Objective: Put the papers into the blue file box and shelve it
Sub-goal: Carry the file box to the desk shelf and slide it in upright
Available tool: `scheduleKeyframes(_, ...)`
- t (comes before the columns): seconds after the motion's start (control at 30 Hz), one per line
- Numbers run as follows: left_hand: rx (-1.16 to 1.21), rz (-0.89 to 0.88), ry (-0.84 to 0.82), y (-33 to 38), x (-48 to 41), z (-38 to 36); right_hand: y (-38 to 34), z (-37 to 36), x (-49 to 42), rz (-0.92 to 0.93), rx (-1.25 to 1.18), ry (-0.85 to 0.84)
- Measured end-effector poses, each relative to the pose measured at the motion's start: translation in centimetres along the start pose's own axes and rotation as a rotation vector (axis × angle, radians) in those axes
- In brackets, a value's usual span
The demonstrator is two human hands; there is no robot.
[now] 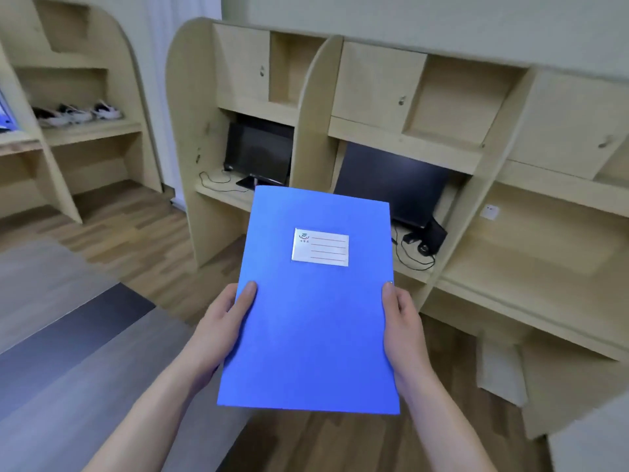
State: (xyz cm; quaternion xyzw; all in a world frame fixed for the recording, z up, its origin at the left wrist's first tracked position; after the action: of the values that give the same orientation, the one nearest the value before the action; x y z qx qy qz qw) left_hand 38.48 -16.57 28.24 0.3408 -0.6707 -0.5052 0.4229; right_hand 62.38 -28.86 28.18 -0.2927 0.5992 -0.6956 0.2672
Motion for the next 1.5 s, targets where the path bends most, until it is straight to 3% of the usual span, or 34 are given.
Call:
scheduleKeyframes(0.33, -0.066, -0.081, -0.108, -2.4, 4.7, -28.8, -1.4, 28.8, -1.3, 0.088, -0.028, 0.199)
scheduleKeyframes(0.53, -0.022, -0.150, -0.207, -0.8, 2.9, -40.9, -3.3, 39.5, -5.1, 0.169, -0.058, 0.272)
scheduleKeyframes(0.83, 0.022, -0.255, -0.320, 3.5, -8.3, -55.6, -6.5, 49.2, -17.6, 0.207, -0.093, 0.317)
scheduleKeyframes(1.0, 0.018, -0.378, -0.360, 7.1, -17.1, -65.8, -8.8, 55.0, -27.9, 0.221, 0.029, 0.442)
scheduleKeyframes(1.27, 0.080, -0.419, -0.468, 9.0, -26.9, -78.7, -10.9, 62.2, -38.3, 0.313, 0.099, 0.694)
scheduleKeyframes(1.5, 0.041, -0.486, -0.466, 9.1, -32.3, -87.9, -10.6, 69.2, -46.1, 0.339, 0.096, 0.690)
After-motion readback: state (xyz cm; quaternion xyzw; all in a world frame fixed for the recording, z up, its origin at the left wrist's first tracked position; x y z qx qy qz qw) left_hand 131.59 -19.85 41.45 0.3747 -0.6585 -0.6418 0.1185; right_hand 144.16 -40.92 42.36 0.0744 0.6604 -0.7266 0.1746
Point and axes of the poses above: each hand's wrist, its own x-axis away from the middle knuckle, its own z-axis out of the back of the hand, y = z × x, the point moved 1 cm from there along -x, towards the middle knuckle, and after that the axes turned 7 degrees about x, right-handed, at the moved point
